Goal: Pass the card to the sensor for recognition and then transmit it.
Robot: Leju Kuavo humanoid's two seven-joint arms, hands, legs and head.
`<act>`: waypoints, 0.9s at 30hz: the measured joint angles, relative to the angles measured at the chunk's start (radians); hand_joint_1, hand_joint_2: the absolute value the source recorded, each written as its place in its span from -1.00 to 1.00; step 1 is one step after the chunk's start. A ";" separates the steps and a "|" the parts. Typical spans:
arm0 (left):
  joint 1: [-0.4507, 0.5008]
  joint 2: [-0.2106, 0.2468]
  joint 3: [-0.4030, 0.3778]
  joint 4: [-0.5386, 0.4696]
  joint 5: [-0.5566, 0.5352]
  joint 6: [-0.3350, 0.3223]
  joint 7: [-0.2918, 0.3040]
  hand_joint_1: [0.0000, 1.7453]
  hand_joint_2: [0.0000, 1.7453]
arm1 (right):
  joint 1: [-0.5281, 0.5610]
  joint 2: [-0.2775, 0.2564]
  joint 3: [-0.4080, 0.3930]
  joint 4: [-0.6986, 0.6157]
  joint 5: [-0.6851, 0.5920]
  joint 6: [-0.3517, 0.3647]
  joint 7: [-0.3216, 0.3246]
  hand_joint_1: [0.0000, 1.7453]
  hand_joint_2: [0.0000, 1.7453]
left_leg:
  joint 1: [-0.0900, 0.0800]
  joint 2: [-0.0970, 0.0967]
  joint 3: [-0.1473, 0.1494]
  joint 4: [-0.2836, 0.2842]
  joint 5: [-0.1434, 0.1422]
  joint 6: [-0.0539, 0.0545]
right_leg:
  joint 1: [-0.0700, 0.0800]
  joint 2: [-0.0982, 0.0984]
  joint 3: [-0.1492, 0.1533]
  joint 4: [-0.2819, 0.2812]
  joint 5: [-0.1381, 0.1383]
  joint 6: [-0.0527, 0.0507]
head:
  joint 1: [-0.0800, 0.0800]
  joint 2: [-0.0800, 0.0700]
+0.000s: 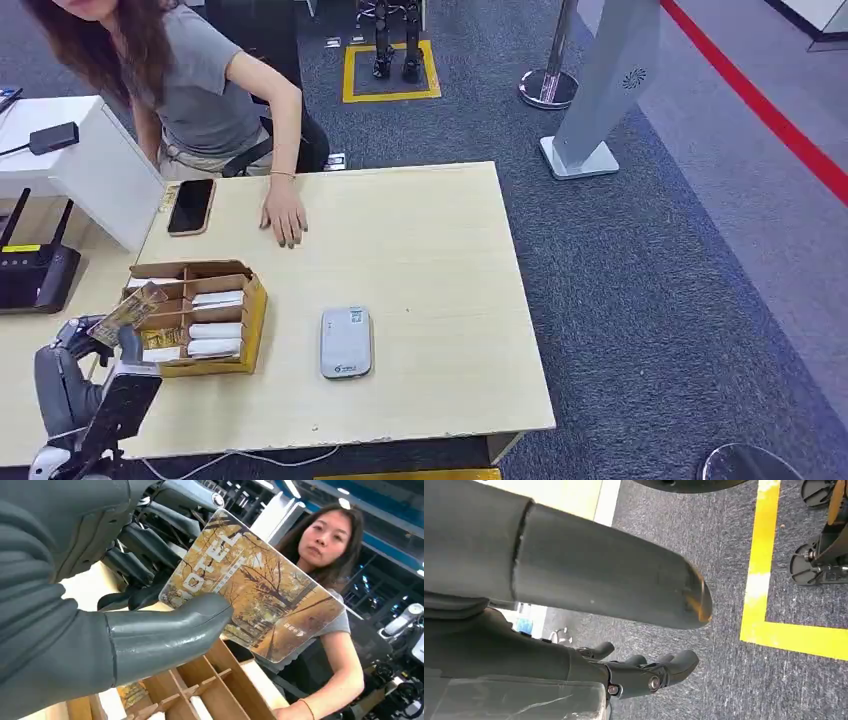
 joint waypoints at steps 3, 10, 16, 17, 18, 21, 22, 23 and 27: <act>-0.002 0.002 -0.019 0.000 -0.047 0.010 0.011 1.00 1.00 | 0.000 0.000 0.000 0.000 0.000 0.000 0.000 -1.00 -1.00 | 0.000 0.000 0.000 0.000 0.000 0.000 | 0.000 0.000 0.000 0.000 0.000 0.000 | 0.000 0.000; -0.028 0.008 -0.067 0.023 -0.196 0.062 0.052 1.00 1.00 | 0.000 0.000 0.000 0.000 0.009 0.002 0.000 -1.00 -1.00 | 0.000 0.000 0.000 0.000 0.000 0.000 | 0.000 0.000 0.000 0.000 0.000 0.000 | 0.000 0.000; -0.086 0.009 -0.125 0.124 -0.373 0.111 0.105 1.00 1.00 | -0.001 0.000 0.005 0.000 0.026 0.006 0.000 -1.00 -1.00 | 0.000 0.000 0.000 0.000 0.000 0.000 | 0.000 0.000 0.000 0.000 0.000 0.000 | 0.000 0.000; -0.098 0.009 -0.140 0.143 -0.410 0.120 0.118 1.00 1.00 | -0.002 0.000 0.006 0.000 0.027 0.006 0.001 -1.00 -1.00 | 0.000 -0.001 0.000 0.000 0.000 0.000 | 0.000 0.000 0.000 0.000 0.000 0.000 | 0.000 0.000; -0.109 0.010 -0.158 0.161 -0.443 0.128 0.129 1.00 1.00 | -0.004 0.000 0.007 0.000 0.029 0.006 0.001 -1.00 -1.00 | 0.000 -0.001 0.000 0.000 0.000 0.000 | 0.000 0.000 0.000 0.000 0.000 0.000 | 0.000 0.000; -0.130 0.009 -0.203 0.202 -0.554 0.148 0.176 1.00 1.00 | -0.005 0.000 0.011 0.000 0.042 0.007 0.001 -1.00 -1.00 | 0.000 0.001 0.000 0.000 0.000 0.000 | 0.000 0.000 0.000 0.000 0.000 0.000 | 0.000 0.000; -0.140 0.010 -0.218 0.219 -0.607 0.156 0.198 1.00 1.00 | -0.005 0.000 0.013 0.000 0.043 0.008 0.000 -1.00 -1.00 | 0.000 0.000 0.000 0.001 0.000 0.000 | 0.000 0.000 0.000 0.000 0.000 0.000 | 0.000 0.000; -0.152 0.010 -0.235 0.237 -0.653 0.165 0.214 1.00 1.00 | -0.006 0.000 0.015 0.000 0.046 0.008 0.000 -1.00 -1.00 | 0.000 0.000 0.000 0.001 0.000 0.000 | 0.000 0.000 0.000 0.000 0.000 0.000 | 0.000 0.000; -0.177 0.011 -0.288 0.289 -0.700 0.174 0.230 1.00 1.00 | -0.008 0.000 0.023 0.000 0.054 0.008 0.000 -1.00 -1.00 | 0.000 0.001 0.000 0.001 0.000 0.000 | 0.000 0.001 0.000 0.000 0.000 0.000 | 0.000 0.000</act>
